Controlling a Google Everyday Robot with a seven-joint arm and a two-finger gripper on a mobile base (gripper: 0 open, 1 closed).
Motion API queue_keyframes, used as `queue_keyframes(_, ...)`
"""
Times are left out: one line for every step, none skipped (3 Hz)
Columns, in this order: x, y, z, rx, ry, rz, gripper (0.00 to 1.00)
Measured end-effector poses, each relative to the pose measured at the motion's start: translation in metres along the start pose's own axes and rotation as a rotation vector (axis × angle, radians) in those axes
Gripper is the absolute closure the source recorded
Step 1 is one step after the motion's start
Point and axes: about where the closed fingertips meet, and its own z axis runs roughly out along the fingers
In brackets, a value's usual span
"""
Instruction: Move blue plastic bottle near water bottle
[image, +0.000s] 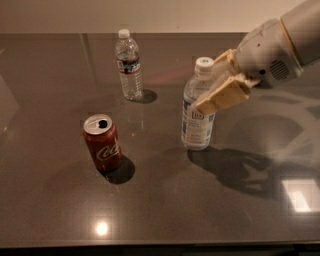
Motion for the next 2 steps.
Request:
queue_keyframes(-0.025,-0.048,-0.004,0.036,-0.030,0.014,1.00)
queue_keyframes(-0.049,-0.086,-0.001,0.063,-0.078,0.021,1.00)
